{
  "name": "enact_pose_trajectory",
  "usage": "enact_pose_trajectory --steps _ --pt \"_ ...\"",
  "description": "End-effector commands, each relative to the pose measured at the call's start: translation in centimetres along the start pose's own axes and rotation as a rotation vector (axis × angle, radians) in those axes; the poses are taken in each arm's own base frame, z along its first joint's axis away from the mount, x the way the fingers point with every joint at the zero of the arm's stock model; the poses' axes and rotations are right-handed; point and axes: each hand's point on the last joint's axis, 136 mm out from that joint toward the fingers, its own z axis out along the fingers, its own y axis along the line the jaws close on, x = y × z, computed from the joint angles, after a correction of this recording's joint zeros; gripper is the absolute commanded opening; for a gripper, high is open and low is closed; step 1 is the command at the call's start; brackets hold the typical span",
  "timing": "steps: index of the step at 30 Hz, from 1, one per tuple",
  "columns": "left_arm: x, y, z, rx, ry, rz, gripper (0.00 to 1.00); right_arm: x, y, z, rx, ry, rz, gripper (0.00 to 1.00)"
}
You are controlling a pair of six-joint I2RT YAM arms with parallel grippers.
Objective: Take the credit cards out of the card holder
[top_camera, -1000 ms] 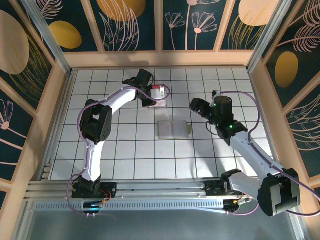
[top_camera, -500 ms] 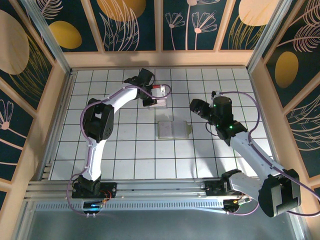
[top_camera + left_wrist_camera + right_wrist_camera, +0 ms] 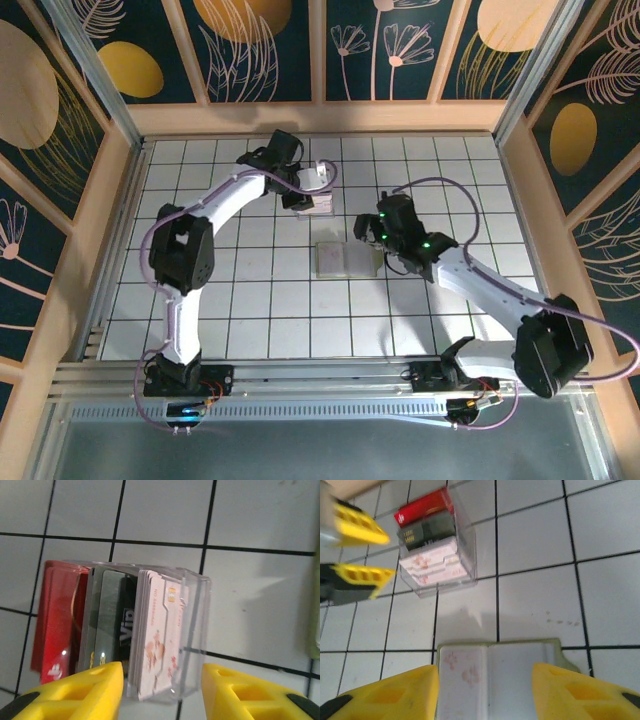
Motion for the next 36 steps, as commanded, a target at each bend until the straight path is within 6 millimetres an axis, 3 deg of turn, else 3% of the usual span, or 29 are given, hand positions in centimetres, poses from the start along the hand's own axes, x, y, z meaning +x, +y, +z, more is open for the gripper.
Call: enact_pose_trajectory --steps 1,6,10,13,17,23,36 --pt "-2.7 0.4 -4.9 -0.1 -0.136 -0.03 0.47 1.8 0.4 1.1 0.063 0.062 -0.049 0.48" --pt "-2.9 0.3 -10.1 -0.314 -0.271 -0.168 0.63 4.7 2.1 3.2 0.087 0.164 -0.083 0.44" --pt "-1.9 0.3 -13.5 -0.465 -0.379 -0.35 0.85 6.9 3.2 4.9 0.118 0.237 -0.131 0.43" --pt "-0.2 0.3 -15.0 -0.556 -0.427 -0.504 0.98 7.9 3.5 5.8 0.159 0.268 -0.179 0.43" --pt "2.7 0.7 -16.0 -0.68 -0.439 -0.7 0.99 8.9 4.2 6.5 0.161 0.291 -0.213 0.45" --pt "6.4 1.0 -16.3 -0.808 -0.387 -0.893 0.99 10.3 3.8 7.2 0.205 0.322 -0.241 0.58" --pt "7.6 1.7 -16.2 -0.87 -0.368 -0.958 0.99 12.0 3.5 8.7 0.227 0.369 -0.283 0.62"
